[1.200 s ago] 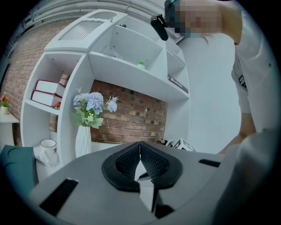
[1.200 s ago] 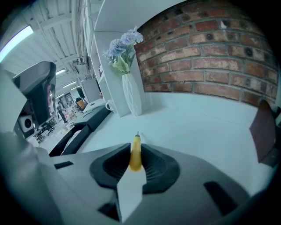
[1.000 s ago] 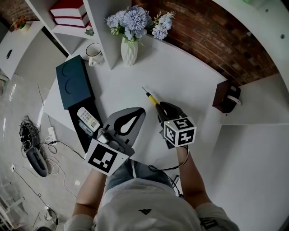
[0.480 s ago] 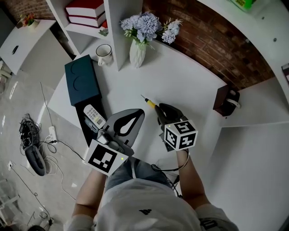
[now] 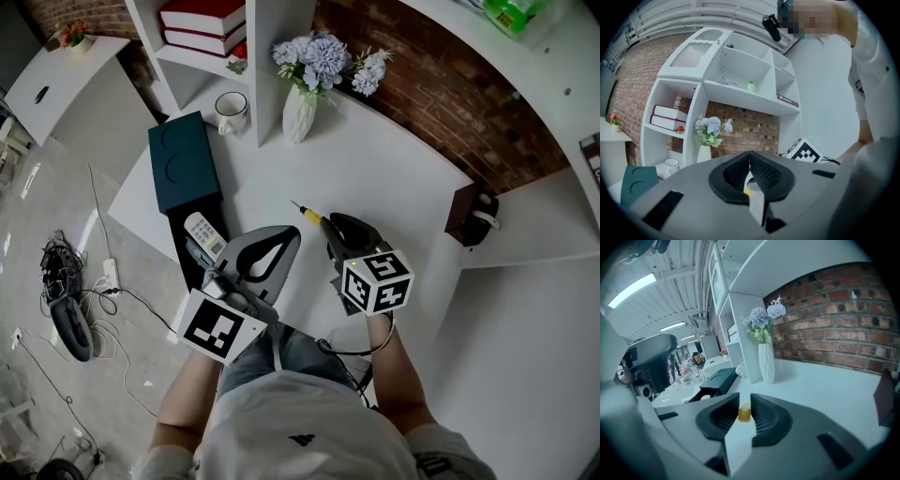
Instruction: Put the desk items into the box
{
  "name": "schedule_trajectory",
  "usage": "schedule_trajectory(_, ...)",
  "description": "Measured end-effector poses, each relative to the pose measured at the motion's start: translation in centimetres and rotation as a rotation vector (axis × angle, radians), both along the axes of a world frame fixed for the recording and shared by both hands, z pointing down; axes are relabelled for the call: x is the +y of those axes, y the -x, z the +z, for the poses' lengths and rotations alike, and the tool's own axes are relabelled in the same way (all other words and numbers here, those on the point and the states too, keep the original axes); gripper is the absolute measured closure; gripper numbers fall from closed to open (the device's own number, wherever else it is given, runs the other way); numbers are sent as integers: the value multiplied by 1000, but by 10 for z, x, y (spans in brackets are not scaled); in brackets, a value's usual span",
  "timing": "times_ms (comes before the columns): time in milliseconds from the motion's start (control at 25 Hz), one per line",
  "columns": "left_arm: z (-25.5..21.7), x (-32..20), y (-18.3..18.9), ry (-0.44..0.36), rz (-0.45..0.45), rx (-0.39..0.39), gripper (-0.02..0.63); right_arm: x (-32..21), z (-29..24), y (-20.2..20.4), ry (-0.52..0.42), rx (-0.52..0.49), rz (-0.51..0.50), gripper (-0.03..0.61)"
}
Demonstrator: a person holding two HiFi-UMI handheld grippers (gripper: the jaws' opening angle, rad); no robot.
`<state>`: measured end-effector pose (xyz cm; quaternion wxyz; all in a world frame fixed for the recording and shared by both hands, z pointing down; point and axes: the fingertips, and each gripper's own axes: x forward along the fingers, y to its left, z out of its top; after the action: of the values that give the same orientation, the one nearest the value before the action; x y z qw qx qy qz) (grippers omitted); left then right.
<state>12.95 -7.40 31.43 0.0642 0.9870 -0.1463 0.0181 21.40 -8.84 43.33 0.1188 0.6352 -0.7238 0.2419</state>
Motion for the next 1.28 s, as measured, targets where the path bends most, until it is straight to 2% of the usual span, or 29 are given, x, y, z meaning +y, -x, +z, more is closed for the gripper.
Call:
schedule_trajectory(680,-12,-15,64,-27,-100,30,601,-28,-49,70,-102,14,-114,499)
schedule_trajectory(1000,-17,-28,109,-36,-186,40,601,-44,-66,119,-135,9,-201,499)
schedule_trajectory(1280,-16,-34,153,-41,-278,46,601,-55,-61,164,-128,-3,-285,499)
